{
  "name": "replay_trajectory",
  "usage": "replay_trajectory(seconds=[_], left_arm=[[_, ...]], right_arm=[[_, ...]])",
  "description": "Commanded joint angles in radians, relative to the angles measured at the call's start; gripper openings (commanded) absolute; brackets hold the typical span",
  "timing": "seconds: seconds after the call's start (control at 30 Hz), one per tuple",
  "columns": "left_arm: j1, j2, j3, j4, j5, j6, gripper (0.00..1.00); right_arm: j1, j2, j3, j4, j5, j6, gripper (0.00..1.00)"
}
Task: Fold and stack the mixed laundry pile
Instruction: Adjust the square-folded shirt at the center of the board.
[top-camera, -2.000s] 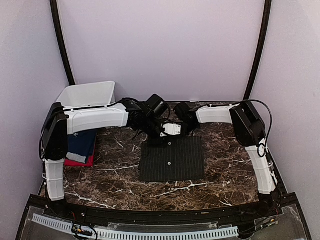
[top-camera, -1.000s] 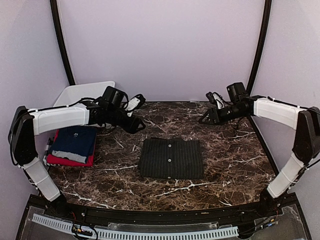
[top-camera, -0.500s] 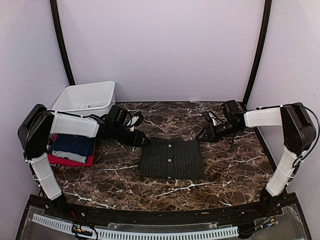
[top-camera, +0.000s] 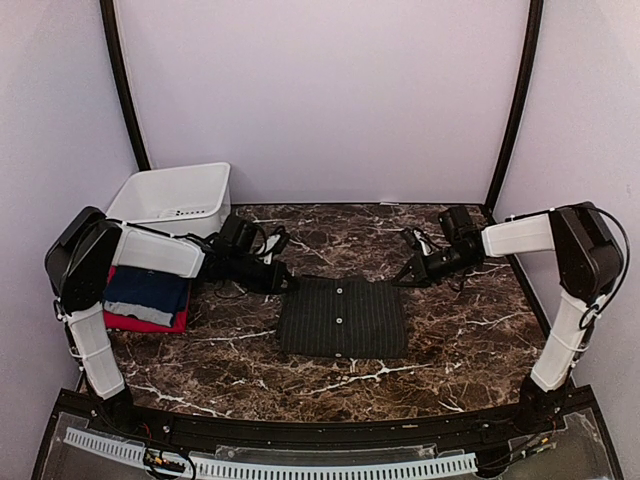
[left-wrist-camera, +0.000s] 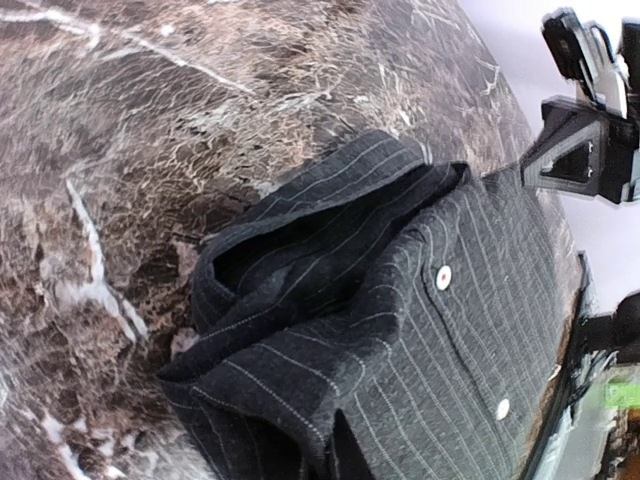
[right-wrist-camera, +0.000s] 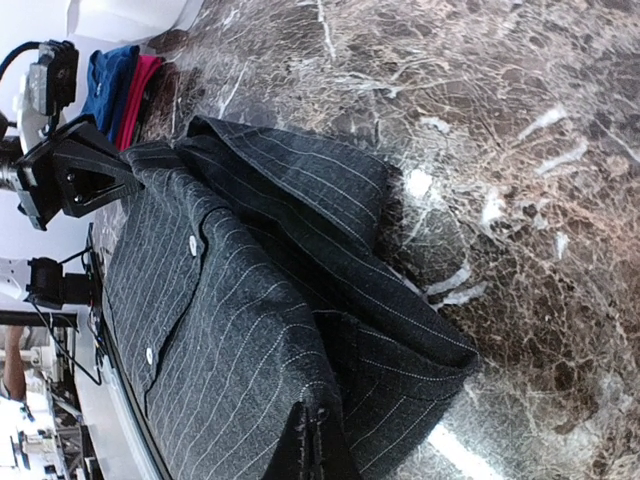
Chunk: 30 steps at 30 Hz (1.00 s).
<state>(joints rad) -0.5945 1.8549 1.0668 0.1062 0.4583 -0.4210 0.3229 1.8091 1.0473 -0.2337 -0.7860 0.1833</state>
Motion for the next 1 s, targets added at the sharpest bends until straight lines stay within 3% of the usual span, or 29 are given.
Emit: replay_trajectory(seconds=[0.0, 0.23, 0.6, 0.97], left_arm=[[0.014, -0.037, -0.002, 0.007, 0.024, -0.005, 0.00], [0.049, -0.090, -0.011, -0.005, 0.018, -0.004, 0.00], [0.123, 0.194, 0.154, 0.044, 0.030, -0.038, 0.00], [0.144, 0.319, 0.225, -0.010, -0.025, -0.074, 0.01]], right_arm=[[0.003, -0.075, -0.011, 0.011, 0.044, 0.002, 0.00], [-0.002, -0.190, -0.043, 0.062, 0.127, 0.032, 0.00], [-0.004, 0.110, 0.066, 0.186, 0.298, 0.068, 0.00], [-0.001, 0.191, 0.125, 0.155, 0.336, 0.061, 0.00]])
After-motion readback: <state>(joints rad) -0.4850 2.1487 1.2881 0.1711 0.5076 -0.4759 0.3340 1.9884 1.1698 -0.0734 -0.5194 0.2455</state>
